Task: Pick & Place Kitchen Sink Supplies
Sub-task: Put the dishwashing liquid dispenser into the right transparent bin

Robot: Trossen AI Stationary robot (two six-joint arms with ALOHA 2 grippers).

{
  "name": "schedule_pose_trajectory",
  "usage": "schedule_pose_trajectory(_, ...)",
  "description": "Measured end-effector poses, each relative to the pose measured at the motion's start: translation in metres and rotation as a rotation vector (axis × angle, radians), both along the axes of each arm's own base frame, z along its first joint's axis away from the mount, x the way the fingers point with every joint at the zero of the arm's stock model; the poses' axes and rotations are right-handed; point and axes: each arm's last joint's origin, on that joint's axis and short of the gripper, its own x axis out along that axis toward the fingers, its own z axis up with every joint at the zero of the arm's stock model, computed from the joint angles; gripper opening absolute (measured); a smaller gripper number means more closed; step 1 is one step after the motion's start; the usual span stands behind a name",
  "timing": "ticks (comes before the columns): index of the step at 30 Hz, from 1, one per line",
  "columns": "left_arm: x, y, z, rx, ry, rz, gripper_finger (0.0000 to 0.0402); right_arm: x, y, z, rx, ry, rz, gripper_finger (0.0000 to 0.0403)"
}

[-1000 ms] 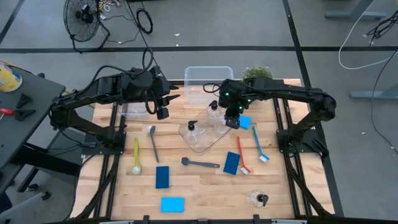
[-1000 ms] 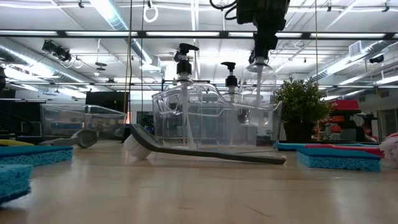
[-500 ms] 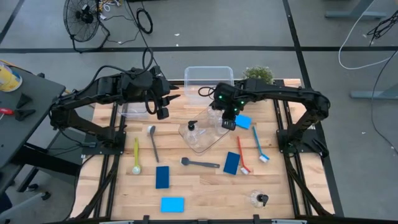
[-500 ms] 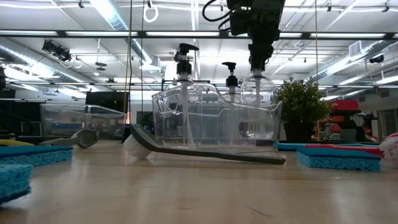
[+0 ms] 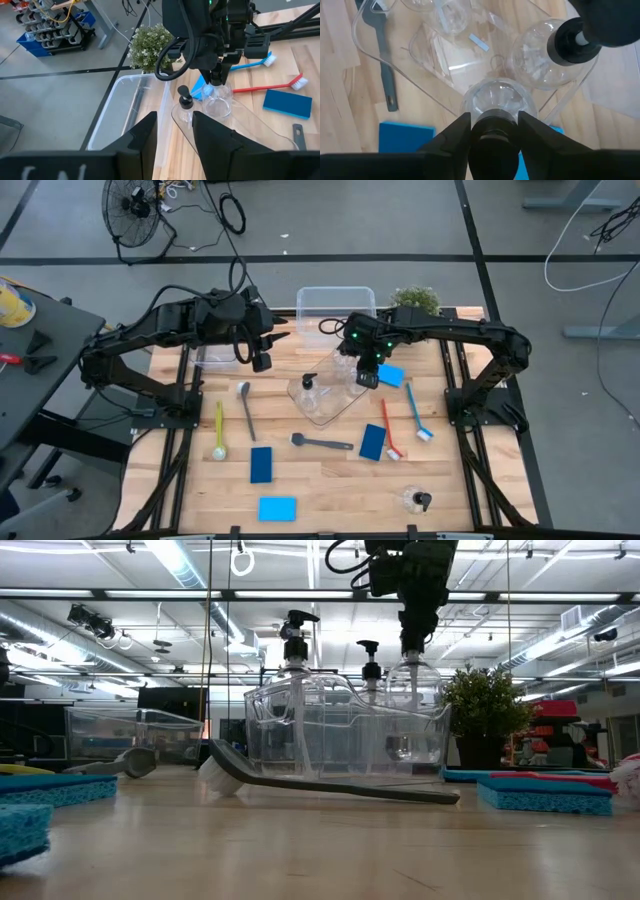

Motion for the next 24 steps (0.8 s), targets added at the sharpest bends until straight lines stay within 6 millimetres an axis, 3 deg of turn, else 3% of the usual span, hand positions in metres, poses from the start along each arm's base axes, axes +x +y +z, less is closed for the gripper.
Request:
schedule_pose_trajectory(12,0.0,-0.001,0.0,-0.001,0.0,-0.003,0.0128,0.003,-0.001,-0.002,0.0,-0.007,0.004,0.0156)
schedule_pose_trajectory(24,0.0,-0.001,0.0,-0.001,0.001,-0.003,0.0128,0.009,-0.004,-0.009,-0.058,0.011,-0.015,0.0244)
